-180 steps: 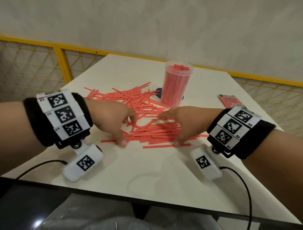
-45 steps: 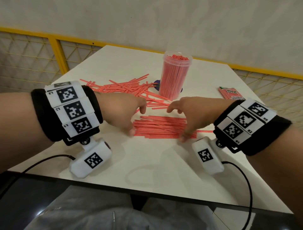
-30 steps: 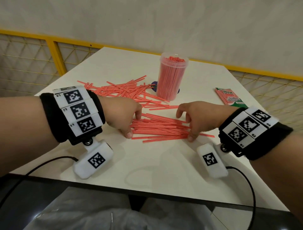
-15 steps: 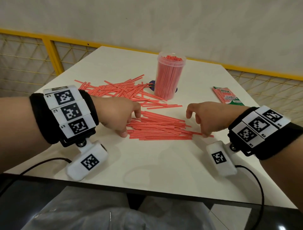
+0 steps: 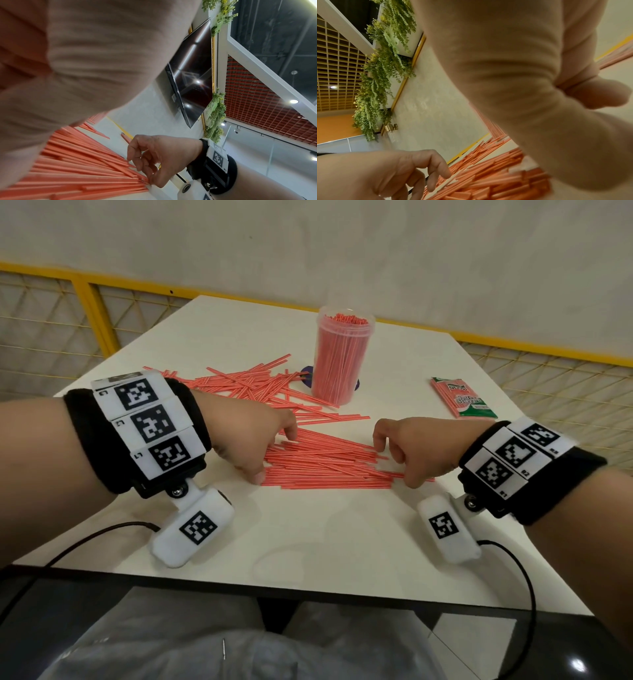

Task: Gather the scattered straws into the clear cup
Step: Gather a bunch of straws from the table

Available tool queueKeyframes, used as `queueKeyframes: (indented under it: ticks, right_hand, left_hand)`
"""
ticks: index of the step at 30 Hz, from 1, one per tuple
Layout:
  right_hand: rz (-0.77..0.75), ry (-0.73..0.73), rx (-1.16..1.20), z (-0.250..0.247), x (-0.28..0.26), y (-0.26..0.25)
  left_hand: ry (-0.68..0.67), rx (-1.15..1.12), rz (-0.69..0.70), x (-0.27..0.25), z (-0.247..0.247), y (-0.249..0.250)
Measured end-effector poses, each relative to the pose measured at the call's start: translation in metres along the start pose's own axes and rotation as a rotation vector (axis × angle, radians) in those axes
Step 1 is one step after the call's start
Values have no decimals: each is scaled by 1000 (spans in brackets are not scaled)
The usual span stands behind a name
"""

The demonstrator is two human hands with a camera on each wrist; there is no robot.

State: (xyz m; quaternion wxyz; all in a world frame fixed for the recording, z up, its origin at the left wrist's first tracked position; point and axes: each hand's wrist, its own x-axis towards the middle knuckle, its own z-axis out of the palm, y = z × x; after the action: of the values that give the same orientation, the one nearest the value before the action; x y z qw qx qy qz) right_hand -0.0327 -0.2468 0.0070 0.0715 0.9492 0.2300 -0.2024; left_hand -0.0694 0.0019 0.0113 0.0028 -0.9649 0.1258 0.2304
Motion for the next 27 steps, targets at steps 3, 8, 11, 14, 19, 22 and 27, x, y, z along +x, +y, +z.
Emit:
queueKeyframes:
  ticks: [3,8,11,14,19,22,27]
  right_hand:
    - [3,15,14,1,-2,1]
    - [8,42,5,0,-2,1]
    - [19,44,-6,1,-1,0]
    - [41,25,-48,2,-1,0]
    - [127,-1,-235,-9,-13,7]
    - [172,62,-327,-26,-21,11]
    - [47,164,-141,-41,-19,-9]
  left_hand:
    - [6,17,42,3,0,3]
    - [-31,97,32,18,1,13]
    - [-37,74,30,24,-4,16]
    - [-28,43,49,27,-7,16]
    - [-26,9,62,25,-5,13]
    - [10,19,80,24,-2,10]
    - [46,-89,81,21,2,7]
